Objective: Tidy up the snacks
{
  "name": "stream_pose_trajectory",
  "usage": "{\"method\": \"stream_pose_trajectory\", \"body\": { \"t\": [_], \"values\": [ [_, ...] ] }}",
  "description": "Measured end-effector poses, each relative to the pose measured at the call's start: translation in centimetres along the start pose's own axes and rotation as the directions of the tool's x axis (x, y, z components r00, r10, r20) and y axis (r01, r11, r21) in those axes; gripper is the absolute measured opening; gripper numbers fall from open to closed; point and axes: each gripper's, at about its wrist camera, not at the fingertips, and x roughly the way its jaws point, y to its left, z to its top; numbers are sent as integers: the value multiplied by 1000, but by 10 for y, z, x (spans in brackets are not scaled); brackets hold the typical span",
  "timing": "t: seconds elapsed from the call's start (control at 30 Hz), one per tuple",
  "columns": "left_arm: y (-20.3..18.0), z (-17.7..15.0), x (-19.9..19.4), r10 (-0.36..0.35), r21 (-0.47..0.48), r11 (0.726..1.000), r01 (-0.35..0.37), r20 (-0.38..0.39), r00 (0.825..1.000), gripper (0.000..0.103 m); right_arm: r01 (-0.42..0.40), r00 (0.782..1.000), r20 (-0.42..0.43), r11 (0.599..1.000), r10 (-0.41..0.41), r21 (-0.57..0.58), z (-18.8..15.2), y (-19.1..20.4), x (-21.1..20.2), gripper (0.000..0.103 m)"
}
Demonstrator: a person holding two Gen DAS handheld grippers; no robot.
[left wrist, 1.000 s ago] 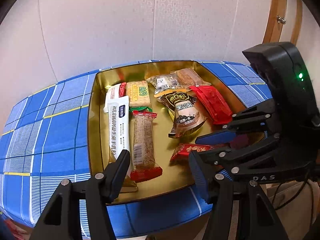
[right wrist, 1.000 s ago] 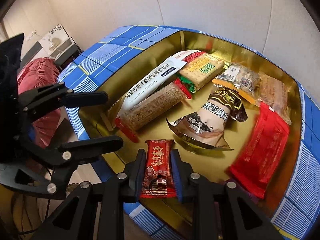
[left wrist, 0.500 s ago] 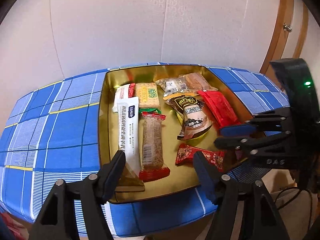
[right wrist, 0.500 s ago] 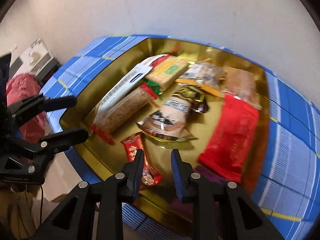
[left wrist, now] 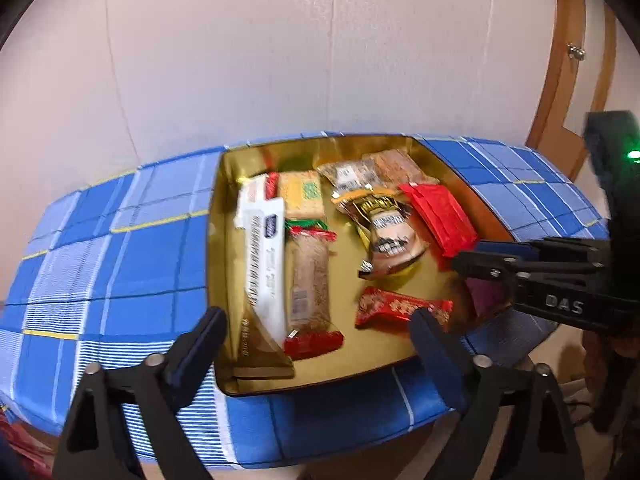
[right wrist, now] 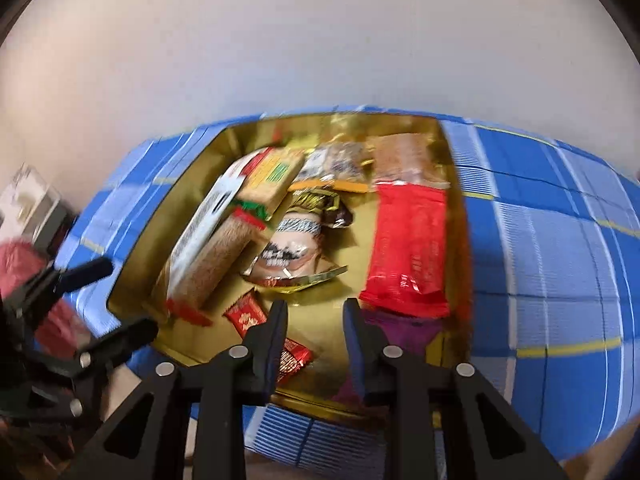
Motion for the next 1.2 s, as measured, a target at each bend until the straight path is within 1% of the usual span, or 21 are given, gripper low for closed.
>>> {"method": "stream_pose_trajectory", "body": {
  "t": [0.07,0.1,0.13,0.23,0.4,0.47,0.5,0.6,0.7,0.83,0.9,1.03,1.13,1.2],
  "values": [
    [-1,1,-5,32,5,999,-32,26,999,103,39,998,44,999,-40,26,-6,2,-12,37],
    [-1,1,-7,42,5,999,-42,39,998,103,61,996,60,997,-63,37,-8,3,-17,41],
    [-1,1,-10,45,4,999,-45,50,998,103,88,993,75,995,-92,49,-11,5,-21,41],
    [3,0,-19,51,-23,999,-50,68,996,103,141,983,107,986,-150,89,-19,8,-34,41],
    [7,-7,-32,108,-46,993,-105,83,991,103,195,966,149,973,-213,127,-31,19,-53,42],
    [7,-10,-40,114,-50,993,-110,95,989,103,219,957,163,967,-240,132,-37,23,-59,42],
    [6,-12,-43,120,-53,992,-116,97,988,103,225,954,169,965,-247,135,-40,25,-62,42],
    [4,-18,-53,169,-49,985,-164,123,978,103,236,947,184,960,-262,150,-48,30,-69,42],
    [5,-23,-60,159,-52,987,-154,123,980,103,249,940,200,957,-276,149,-54,36,-77,42],
    [13,-28,-62,135,-101,987,-127,80,988,103,257,935,212,954,-286,151,-59,42,-84,42],
    [14,-29,-63,145,-120,983,-135,71,987,103,262,933,212,953,-291,152,-62,45,-86,42],
    [15,-30,-70,174,-130,978,-162,92,980,103,262,932,219,954,-290,149,-65,51,-89,42],
    [14,-31,-76,169,-119,980,-156,106,980,103,254,932,228,957,-281,138,-65,56,-91,42],
    [13,-31,-77,180,-116,979,-167,111,977,103,244,935,230,961,-269,131,-65,60,-91,42]
  ]
}}
